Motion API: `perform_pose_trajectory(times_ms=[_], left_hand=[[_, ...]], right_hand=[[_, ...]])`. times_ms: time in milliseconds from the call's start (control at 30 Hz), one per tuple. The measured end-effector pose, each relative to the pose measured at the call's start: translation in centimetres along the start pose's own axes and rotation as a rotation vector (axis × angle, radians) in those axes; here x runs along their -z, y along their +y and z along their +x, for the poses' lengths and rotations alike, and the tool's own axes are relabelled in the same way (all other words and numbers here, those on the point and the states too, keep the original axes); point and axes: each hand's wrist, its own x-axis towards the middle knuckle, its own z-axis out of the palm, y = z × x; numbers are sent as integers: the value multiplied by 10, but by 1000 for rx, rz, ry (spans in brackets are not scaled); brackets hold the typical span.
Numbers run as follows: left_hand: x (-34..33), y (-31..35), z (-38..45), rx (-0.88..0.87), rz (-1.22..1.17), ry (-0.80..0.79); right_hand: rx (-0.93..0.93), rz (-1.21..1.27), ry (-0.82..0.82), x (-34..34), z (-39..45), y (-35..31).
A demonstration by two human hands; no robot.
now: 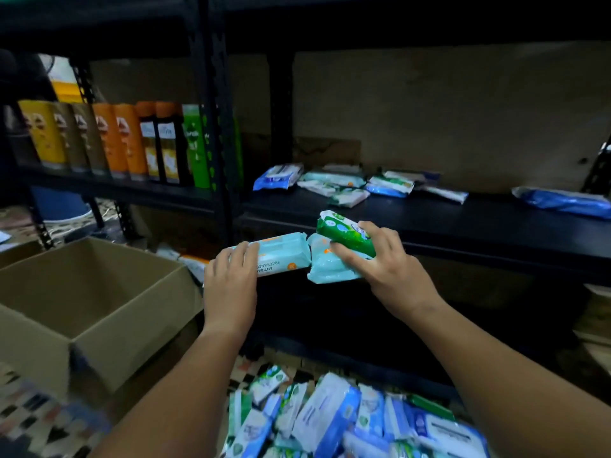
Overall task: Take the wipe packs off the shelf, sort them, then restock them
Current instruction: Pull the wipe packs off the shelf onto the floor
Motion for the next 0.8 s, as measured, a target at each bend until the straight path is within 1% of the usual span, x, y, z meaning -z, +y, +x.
perform_pose_trajectory(times_ms=[100, 267, 467, 600, 667, 733, 800], left_hand=[[-10, -5, -40, 77, -3, -78], [-37, -11, -103, 172, 34, -255], [-64, -10, -176, 339, 120, -530], [-75, -5, -204, 378, 140, -646], [-78, -1, -212, 382, 117, -678], [-84, 3, -214, 391, 41, -704], [-89, 9, -213, 436, -53, -764]], right_hand=[[-5, 67, -71, -14, -23, -24], [-12, 139, -217, -46, -72, -68], [19, 114, -399, -87, -130, -116], [-7, 100, -497, -108, -155, -130], [-46, 92, -540, -114, -165, -128], [-89, 73, -571, -116, -173, -125], [-165, 86, -643, -111, -179, -123]])
